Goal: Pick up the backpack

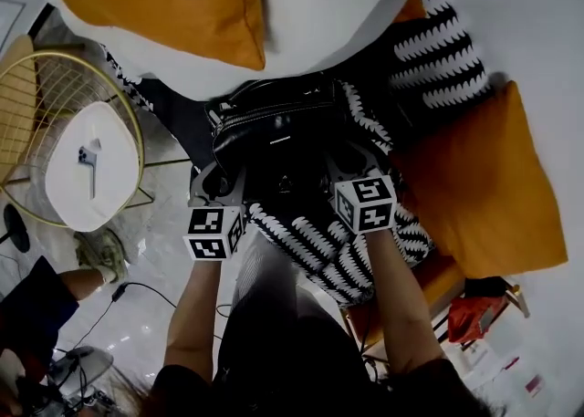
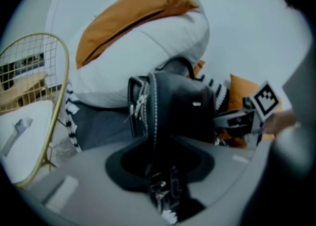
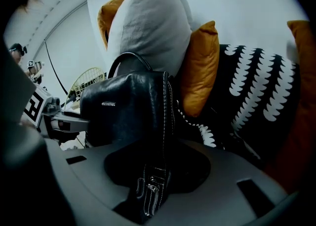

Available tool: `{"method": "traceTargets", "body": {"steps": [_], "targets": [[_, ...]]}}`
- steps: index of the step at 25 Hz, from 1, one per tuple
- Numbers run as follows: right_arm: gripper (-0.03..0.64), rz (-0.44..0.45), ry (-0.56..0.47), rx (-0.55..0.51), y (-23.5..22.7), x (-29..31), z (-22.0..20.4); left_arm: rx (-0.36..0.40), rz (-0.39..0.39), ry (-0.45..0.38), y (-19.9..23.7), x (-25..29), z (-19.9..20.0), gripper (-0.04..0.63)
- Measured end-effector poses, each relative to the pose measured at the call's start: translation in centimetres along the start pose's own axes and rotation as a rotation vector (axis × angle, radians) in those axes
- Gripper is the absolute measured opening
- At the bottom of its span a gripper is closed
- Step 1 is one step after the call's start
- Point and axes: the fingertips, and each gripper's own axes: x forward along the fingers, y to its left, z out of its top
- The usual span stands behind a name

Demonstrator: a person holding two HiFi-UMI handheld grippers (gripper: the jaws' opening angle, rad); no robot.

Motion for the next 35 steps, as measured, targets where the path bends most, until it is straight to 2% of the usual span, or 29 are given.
{"method": "traceTargets", "body": {"steps": [4,11,17,30,35], "targets": [[0.082,-0.020,0.027,0.027,-0.2,-0.4,-0.7,0.014,-0.020,0.043,-0.4,0.5,-0.2,0.112],[0.064,-0.033,0.025,0.021,-0.1,-1.8,-0.9,0.032,-0.042,0.058,-1.2,0.6,-0.1,0.080],[0.033,-0.030,-0.023,-0.022,1.5,-4.3,-0.2,0.036,-0.056,0.031,-1.9,-1.3,0.5,0.057],[0.028,-0.032,-0.082,-0.038,4.7,-9.9,0.5,0.065,-0.059,-0.018,-4.0,-7.7,1.8,0.043],[0.026,-0.032,-0.124,-0.040,5.9,-13.0,1.7,0.091,-0.071,-0.046,-5.1,-10.5,3.5,0.043]]}}
